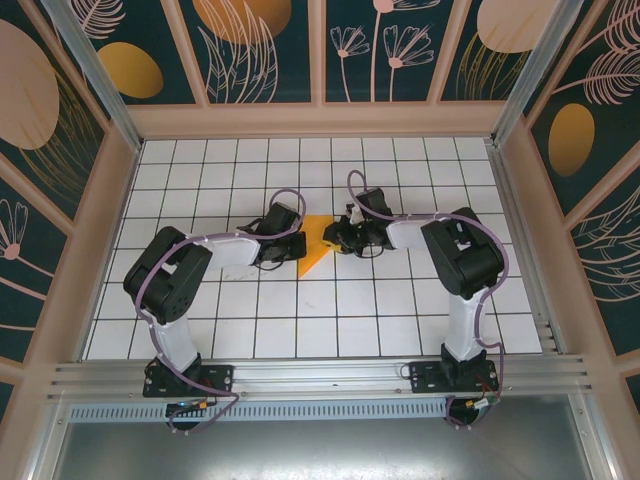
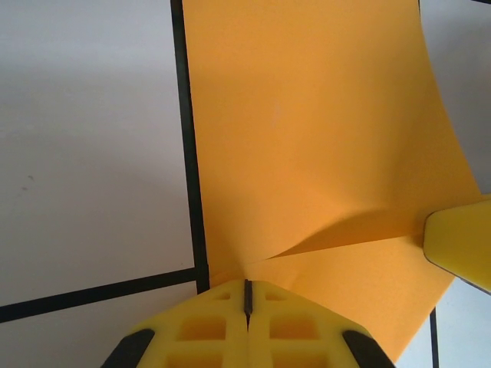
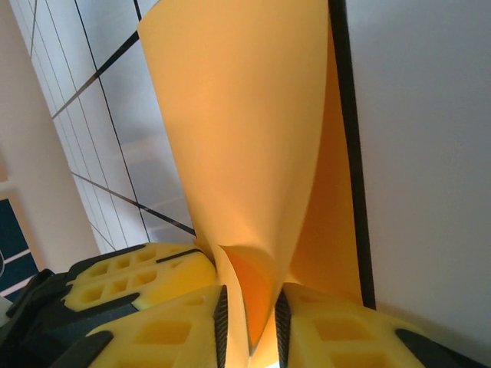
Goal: Fold a paper plane with a square sheet of paper (pick it up from the middle)
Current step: Fourth fold the wing at the center of the table.
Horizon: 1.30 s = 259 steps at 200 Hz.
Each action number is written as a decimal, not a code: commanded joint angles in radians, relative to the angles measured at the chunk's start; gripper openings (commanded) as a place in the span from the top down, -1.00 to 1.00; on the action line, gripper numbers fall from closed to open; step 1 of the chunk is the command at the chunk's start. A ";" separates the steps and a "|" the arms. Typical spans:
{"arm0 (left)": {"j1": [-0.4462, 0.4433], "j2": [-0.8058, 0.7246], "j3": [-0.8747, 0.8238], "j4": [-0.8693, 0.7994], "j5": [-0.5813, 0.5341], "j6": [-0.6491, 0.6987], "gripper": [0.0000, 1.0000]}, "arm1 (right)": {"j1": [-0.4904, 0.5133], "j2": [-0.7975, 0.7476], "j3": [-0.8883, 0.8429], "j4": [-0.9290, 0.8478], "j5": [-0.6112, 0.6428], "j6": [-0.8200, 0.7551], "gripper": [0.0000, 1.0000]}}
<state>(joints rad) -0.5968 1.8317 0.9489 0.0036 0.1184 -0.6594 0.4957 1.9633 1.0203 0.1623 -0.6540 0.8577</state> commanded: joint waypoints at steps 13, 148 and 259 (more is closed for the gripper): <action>0.003 -0.056 -0.015 -0.004 -0.015 0.013 0.74 | 0.003 0.014 0.021 0.017 -0.019 0.024 0.70; 0.003 -0.312 -0.203 0.360 0.210 0.111 -0.23 | -0.006 -0.327 -0.144 -0.222 0.315 0.161 1.00; -0.040 -0.288 -0.307 0.517 0.191 0.275 -0.37 | 0.000 -0.225 -0.070 -0.162 0.238 0.335 1.00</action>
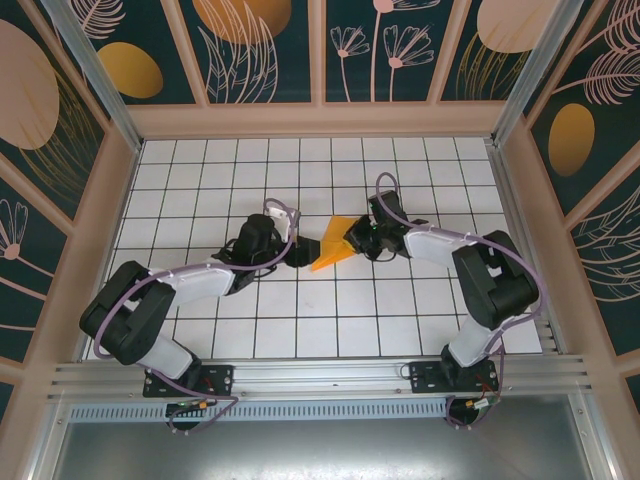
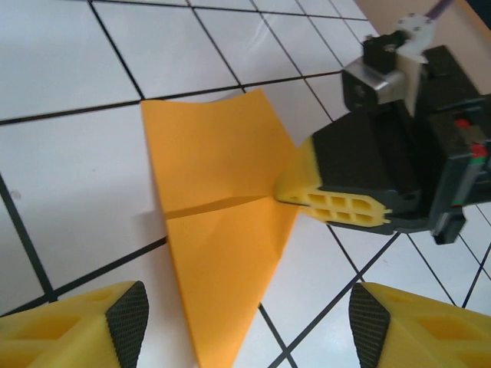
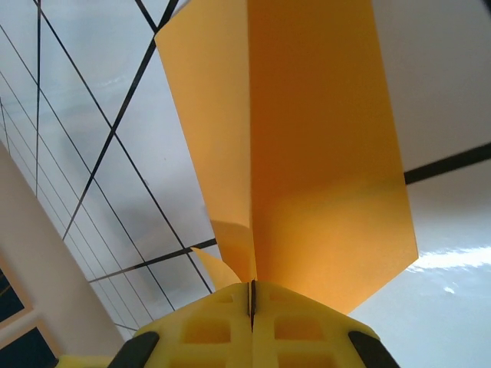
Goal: Fold a paper plane with a square sheet of paper (pick it up from the middle)
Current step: Fourth fold the wing at the center of the table.
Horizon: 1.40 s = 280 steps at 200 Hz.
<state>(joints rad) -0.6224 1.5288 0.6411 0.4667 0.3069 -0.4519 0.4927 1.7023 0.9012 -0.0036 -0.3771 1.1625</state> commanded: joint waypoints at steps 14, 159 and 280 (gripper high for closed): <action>-0.030 0.042 0.018 0.044 -0.006 0.091 -0.32 | 0.002 0.048 0.054 0.002 -0.052 0.039 1.00; -0.157 0.249 0.124 -0.007 -0.275 0.453 -0.12 | -0.028 0.072 0.083 -0.021 -0.138 0.078 0.90; -0.158 0.281 0.106 0.009 -0.274 0.493 0.57 | -0.036 0.077 0.084 -0.021 -0.161 0.063 0.56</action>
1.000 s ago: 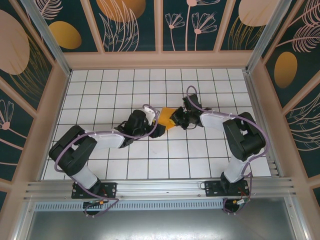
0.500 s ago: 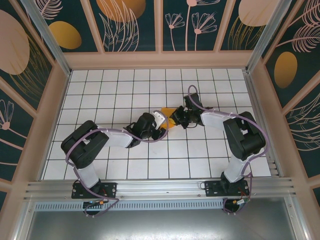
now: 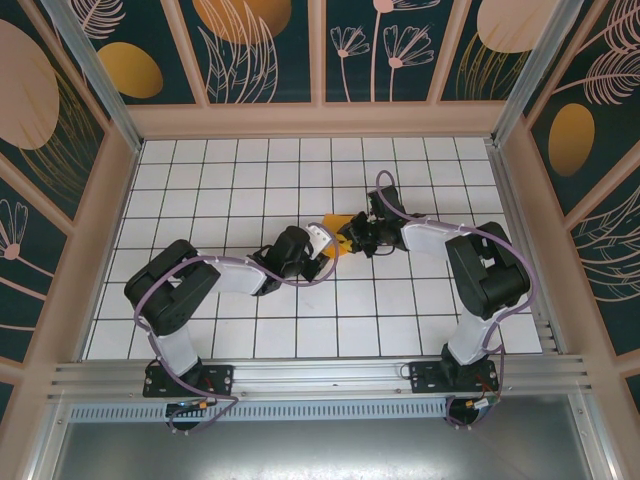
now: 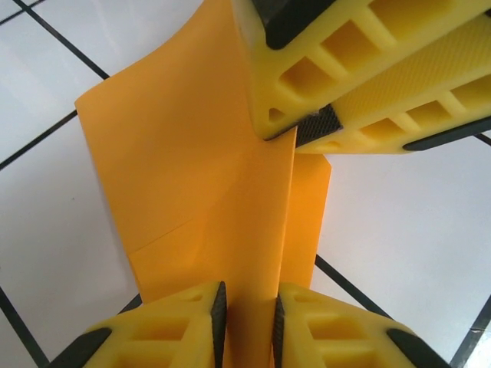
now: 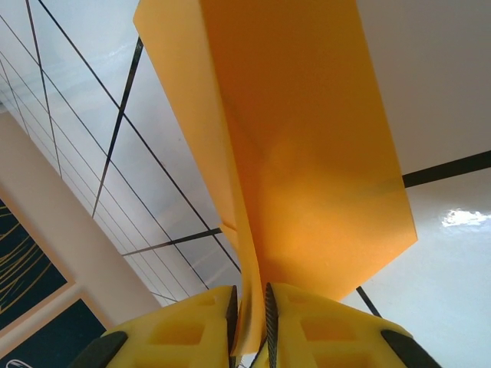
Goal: Fold a paper plane with a square sheet of paper (pick it up from the middle)
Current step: Fourth fold the wing at the center of the table.
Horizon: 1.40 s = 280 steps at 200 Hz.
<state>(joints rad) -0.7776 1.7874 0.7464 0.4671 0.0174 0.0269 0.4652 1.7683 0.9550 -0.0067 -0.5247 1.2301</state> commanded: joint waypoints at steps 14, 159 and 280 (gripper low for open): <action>-0.003 0.026 0.001 0.008 0.027 0.010 0.66 | -0.011 0.006 0.034 -0.026 -0.012 -0.018 0.48; 0.008 -0.009 0.006 -0.018 0.231 -0.476 0.88 | -0.054 -0.186 -0.214 0.143 0.016 -0.533 0.06; 0.015 -0.068 -0.151 0.185 0.145 -0.592 0.87 | -0.043 -0.158 -0.184 0.156 0.045 -0.562 0.17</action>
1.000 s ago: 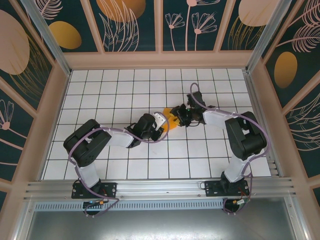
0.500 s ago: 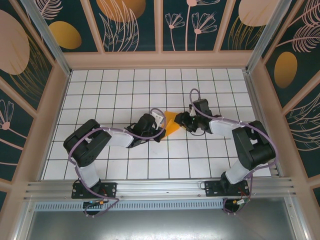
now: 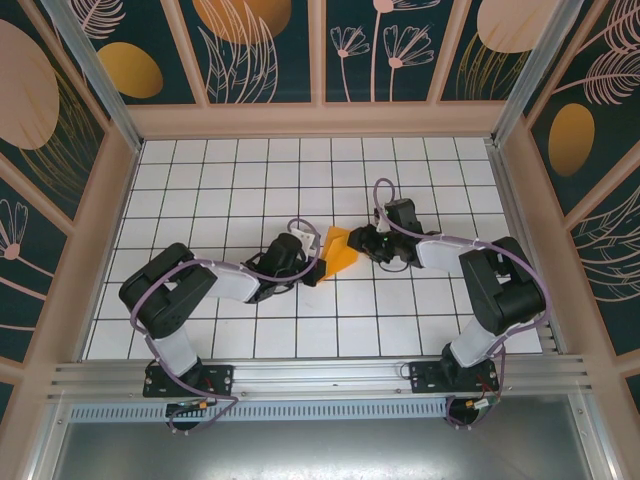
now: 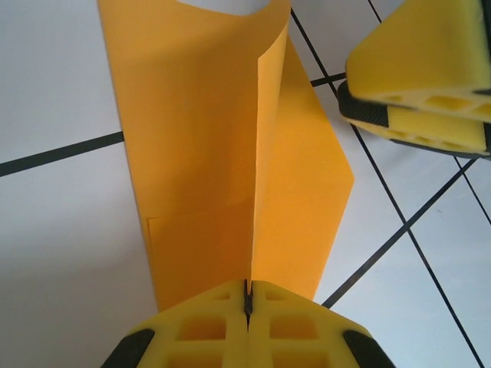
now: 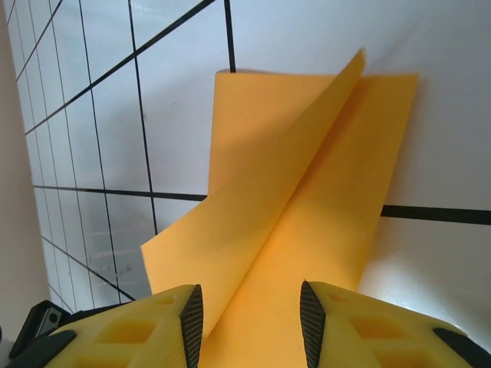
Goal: Fold a paper plane with a square sheet of paper (pick it up from the middle)
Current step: Fourth fold the wing at the center of the table.
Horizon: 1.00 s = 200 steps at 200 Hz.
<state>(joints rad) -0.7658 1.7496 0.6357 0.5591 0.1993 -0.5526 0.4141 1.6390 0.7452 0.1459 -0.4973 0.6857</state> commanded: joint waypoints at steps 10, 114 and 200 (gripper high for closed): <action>0.004 -0.030 -0.052 0.112 -0.044 -0.013 0.87 | 0.021 -0.010 0.044 -0.004 0.002 -0.023 0.17; 0.005 -0.010 -0.048 0.128 0.005 -0.101 0.88 | 0.069 0.120 0.097 0.019 -0.039 0.017 0.16; 0.008 0.039 0.061 -0.031 0.063 -0.097 0.91 | 0.052 0.131 0.065 0.019 -0.035 0.015 0.11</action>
<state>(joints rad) -0.7647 1.7592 0.6514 0.5945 0.2298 -0.6350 0.4744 1.7557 0.8280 0.1509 -0.5247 0.6968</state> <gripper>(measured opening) 0.067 0.445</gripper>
